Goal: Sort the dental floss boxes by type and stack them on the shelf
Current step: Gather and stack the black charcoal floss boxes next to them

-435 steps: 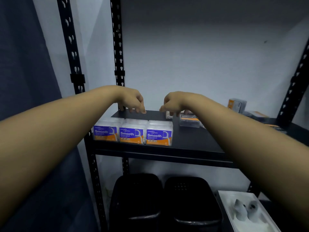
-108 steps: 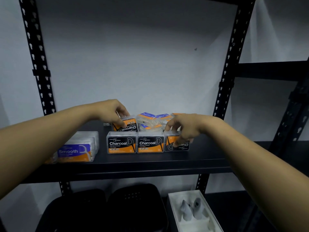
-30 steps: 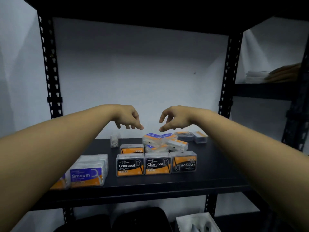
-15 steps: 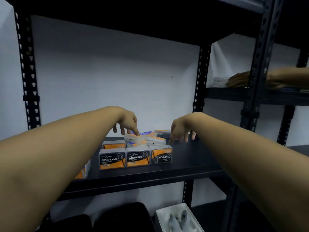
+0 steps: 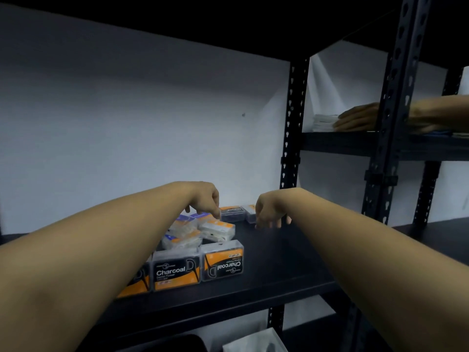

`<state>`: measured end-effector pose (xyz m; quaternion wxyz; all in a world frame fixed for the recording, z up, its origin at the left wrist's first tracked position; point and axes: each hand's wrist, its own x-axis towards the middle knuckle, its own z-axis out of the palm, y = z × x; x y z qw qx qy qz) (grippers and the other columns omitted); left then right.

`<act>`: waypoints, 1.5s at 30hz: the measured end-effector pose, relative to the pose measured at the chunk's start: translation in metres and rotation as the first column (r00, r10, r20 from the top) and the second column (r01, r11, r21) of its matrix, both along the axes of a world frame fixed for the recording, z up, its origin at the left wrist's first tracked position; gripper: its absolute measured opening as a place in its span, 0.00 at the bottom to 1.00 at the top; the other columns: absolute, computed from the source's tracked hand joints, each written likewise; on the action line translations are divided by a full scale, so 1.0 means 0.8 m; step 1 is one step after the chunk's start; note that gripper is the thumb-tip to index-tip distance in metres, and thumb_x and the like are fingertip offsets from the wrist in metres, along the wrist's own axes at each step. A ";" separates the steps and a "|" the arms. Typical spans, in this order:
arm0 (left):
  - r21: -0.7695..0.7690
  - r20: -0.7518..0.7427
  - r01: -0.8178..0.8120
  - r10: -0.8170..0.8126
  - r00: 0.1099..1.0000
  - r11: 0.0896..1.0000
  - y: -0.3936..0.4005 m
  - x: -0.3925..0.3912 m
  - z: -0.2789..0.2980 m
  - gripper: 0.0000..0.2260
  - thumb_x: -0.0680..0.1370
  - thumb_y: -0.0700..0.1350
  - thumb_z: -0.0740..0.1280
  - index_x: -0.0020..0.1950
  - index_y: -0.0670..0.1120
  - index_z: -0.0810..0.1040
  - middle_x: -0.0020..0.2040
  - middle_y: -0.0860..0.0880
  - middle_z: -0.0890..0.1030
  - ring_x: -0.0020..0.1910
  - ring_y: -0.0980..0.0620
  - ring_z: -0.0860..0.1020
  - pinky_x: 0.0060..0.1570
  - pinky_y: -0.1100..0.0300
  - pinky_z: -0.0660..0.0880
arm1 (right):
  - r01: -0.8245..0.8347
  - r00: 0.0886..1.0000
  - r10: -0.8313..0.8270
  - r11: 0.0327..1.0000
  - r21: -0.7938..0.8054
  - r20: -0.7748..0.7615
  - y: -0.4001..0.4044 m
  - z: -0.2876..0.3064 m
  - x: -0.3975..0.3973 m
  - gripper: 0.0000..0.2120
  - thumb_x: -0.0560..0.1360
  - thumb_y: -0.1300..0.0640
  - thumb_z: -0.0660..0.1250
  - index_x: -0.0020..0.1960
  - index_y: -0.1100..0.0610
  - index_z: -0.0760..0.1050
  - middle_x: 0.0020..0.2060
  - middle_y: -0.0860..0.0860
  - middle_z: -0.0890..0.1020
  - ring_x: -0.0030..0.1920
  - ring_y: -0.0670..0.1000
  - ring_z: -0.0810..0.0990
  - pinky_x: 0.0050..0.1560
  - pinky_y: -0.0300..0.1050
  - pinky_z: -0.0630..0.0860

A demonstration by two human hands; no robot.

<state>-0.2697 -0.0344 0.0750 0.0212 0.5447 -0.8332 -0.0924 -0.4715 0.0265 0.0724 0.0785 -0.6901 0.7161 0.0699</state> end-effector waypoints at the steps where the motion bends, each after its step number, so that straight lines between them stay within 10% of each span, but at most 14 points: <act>1: -0.019 0.002 0.000 0.000 1.000 1.000 -0.010 -0.007 -0.003 0.16 0.73 0.54 0.76 0.56 0.48 0.81 0.47 0.50 0.80 0.43 0.50 0.80 0.44 0.53 0.82 | 0.003 1.000 -0.003 1.000 -0.002 0.000 -0.008 -0.002 -0.006 0.15 0.77 0.49 0.72 0.58 0.58 0.82 0.51 0.53 0.87 0.47 0.54 0.86 0.34 0.45 0.77; 18: -0.207 0.027 0.038 -0.033 0.999 0.978 -0.150 -0.091 -0.040 0.18 0.72 0.52 0.78 0.57 0.44 0.83 0.57 0.48 0.83 0.55 0.48 0.80 0.57 0.53 0.79 | 0.100 0.993 -0.062 0.880 -0.464 0.097 -0.154 -0.083 -0.068 0.18 0.75 0.40 0.68 0.58 0.50 0.81 0.54 0.51 0.83 0.54 0.55 0.81 0.54 0.51 0.80; 28: -0.150 0.186 0.033 -0.005 0.983 0.988 -0.188 -0.118 -0.062 0.23 0.68 0.58 0.79 0.53 0.42 0.85 0.51 0.45 0.86 0.52 0.46 0.83 0.52 0.53 0.80 | 0.302 0.886 -0.160 0.910 -0.282 0.435 -0.202 -0.112 -0.087 0.29 0.72 0.31 0.70 0.53 0.57 0.74 0.49 0.54 0.79 0.48 0.56 0.79 0.43 0.46 0.72; 37: -0.102 0.114 -0.012 0.023 0.993 0.995 -0.191 -0.116 -0.067 0.23 0.71 0.59 0.76 0.54 0.41 0.85 0.52 0.45 0.85 0.51 0.44 0.84 0.51 0.50 0.83 | 0.251 0.892 -0.085 0.910 -0.330 0.444 -0.200 -0.117 -0.097 0.25 0.70 0.33 0.72 0.46 0.57 0.77 0.43 0.53 0.81 0.43 0.55 0.80 0.37 0.43 0.71; 42: -0.039 0.110 -0.058 0.062 0.992 0.998 -0.190 -0.113 -0.061 0.20 0.73 0.55 0.76 0.59 0.43 0.83 0.57 0.45 0.83 0.52 0.43 0.84 0.51 0.51 0.83 | 0.229 0.886 -0.055 0.916 -0.331 0.461 -0.178 -0.114 -0.092 0.35 0.68 0.31 0.73 0.62 0.56 0.76 0.57 0.52 0.79 0.55 0.55 0.79 0.57 0.49 0.78; 45: -0.010 0.177 -0.114 0.114 0.978 0.993 -0.190 -0.117 -0.062 0.23 0.74 0.56 0.75 0.62 0.41 0.80 0.58 0.42 0.83 0.45 0.42 0.83 0.52 0.50 0.83 | 0.261 0.842 -0.120 0.944 -0.202 0.527 -0.174 -0.106 -0.095 0.39 0.67 0.33 0.77 0.65 0.60 0.75 0.52 0.53 0.80 0.44 0.53 0.78 0.39 0.44 0.74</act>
